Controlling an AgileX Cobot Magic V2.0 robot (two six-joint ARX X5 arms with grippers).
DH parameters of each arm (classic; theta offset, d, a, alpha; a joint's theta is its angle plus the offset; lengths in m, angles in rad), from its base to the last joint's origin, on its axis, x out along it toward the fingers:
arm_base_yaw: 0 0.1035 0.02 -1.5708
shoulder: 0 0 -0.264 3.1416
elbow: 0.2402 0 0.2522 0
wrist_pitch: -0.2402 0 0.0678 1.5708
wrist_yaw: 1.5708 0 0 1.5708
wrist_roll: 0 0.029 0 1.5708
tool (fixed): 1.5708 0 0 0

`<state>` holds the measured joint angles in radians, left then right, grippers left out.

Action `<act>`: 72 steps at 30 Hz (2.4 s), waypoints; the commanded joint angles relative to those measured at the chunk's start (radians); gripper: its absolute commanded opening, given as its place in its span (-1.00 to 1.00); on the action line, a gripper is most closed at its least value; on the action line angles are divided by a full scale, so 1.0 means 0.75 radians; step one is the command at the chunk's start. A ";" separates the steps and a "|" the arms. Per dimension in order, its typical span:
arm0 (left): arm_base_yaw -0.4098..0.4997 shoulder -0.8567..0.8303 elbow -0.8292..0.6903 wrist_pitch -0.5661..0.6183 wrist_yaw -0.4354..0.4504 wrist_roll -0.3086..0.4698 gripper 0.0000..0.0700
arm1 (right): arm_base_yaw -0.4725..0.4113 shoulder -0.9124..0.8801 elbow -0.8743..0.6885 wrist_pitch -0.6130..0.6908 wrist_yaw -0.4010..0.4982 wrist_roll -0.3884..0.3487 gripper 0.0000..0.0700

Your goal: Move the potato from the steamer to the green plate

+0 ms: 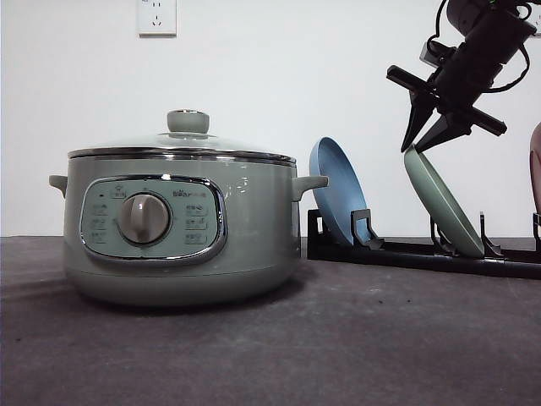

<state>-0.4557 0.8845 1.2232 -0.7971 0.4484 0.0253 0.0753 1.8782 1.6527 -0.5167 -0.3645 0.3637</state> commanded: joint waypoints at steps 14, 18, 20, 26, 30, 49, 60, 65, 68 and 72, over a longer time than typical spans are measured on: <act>-0.006 0.009 0.025 -0.028 0.008 0.012 1.00 | -0.012 -0.051 0.044 0.023 -0.085 0.066 -0.98; -0.006 0.009 0.025 -0.033 0.008 0.012 1.00 | -0.014 -0.137 0.052 0.028 -0.134 0.102 -0.98; -0.006 0.009 0.025 -0.033 0.008 0.012 1.00 | -0.014 -0.190 0.052 0.031 -0.156 0.120 -0.98; -0.006 0.008 0.025 -0.034 0.008 0.012 1.00 | -0.011 -0.372 0.052 0.006 -0.248 0.115 -0.98; -0.006 0.008 0.025 -0.034 0.008 0.012 1.00 | 0.014 -0.511 0.052 -0.067 -0.312 0.015 -0.98; -0.006 0.008 0.025 -0.033 0.008 0.011 1.00 | 0.428 -0.984 -0.047 -0.789 -0.007 -0.531 -0.98; -0.006 0.008 0.025 -0.033 0.008 0.010 1.00 | 0.796 -1.206 -0.540 -0.761 0.358 -0.372 -0.98; -0.006 0.008 0.025 -0.032 0.008 0.010 1.00 | 0.917 -1.215 -0.736 -0.693 0.445 -0.310 -0.98; -0.006 0.008 0.025 -0.033 0.008 0.006 1.00 | 0.996 -1.194 -0.844 -0.621 0.511 -0.276 -0.98; -0.006 0.008 0.025 -0.032 0.008 0.005 1.00 | 1.085 -1.144 -0.955 -0.558 0.653 -0.210 -0.98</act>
<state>-0.4557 0.8845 1.2232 -0.8322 0.4484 0.0250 0.8736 1.0065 0.9339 -0.9496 0.1008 0.1696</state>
